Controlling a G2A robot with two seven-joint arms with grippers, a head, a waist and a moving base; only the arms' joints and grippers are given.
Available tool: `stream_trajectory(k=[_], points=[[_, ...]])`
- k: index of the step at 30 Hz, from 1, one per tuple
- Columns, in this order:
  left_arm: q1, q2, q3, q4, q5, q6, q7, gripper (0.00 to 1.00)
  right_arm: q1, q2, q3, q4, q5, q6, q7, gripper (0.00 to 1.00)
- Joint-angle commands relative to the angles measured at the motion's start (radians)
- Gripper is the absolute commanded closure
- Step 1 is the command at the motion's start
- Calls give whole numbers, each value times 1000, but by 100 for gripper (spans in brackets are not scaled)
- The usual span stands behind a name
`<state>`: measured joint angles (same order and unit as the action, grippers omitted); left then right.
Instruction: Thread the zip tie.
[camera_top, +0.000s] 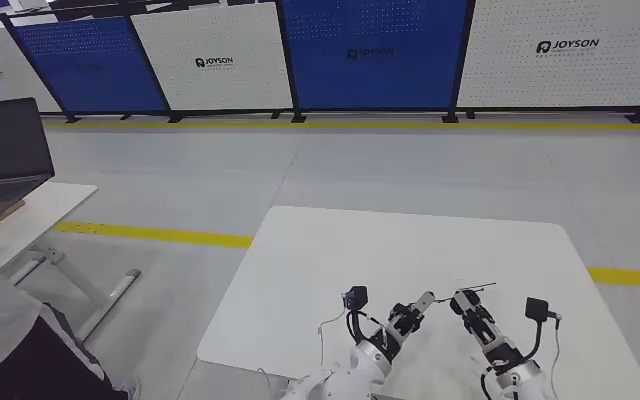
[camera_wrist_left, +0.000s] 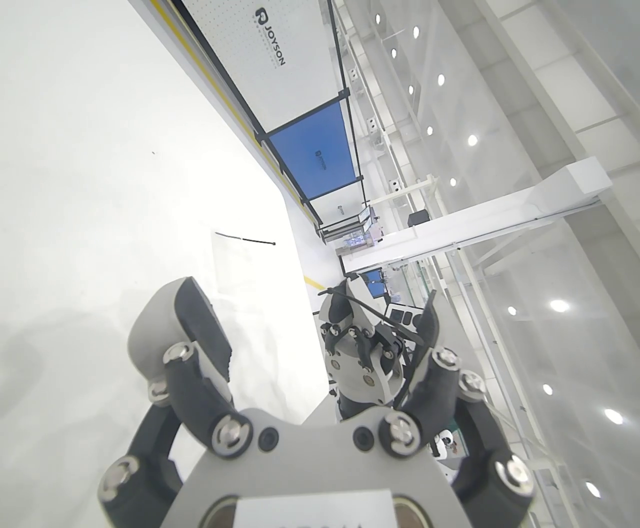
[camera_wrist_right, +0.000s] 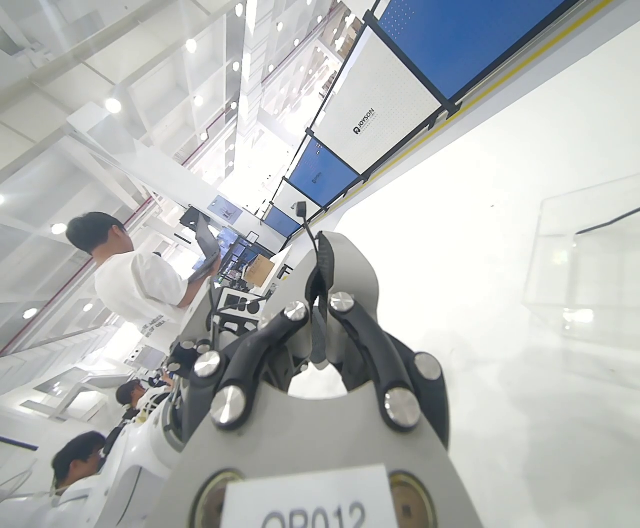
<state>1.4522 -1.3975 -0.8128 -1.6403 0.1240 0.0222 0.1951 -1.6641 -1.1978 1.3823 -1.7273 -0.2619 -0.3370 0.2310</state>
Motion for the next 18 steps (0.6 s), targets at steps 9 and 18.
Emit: stream_trajectory(k=[9, 18], points=[[-5, -15, 43, 24, 150, 25, 178, 0, 0, 0, 0, 0, 0, 0, 0, 100], [-8, -17, 53, 31, 186, 24, 157, 0, 7, -3, -23, -2, -57, 29, -25, 100]])
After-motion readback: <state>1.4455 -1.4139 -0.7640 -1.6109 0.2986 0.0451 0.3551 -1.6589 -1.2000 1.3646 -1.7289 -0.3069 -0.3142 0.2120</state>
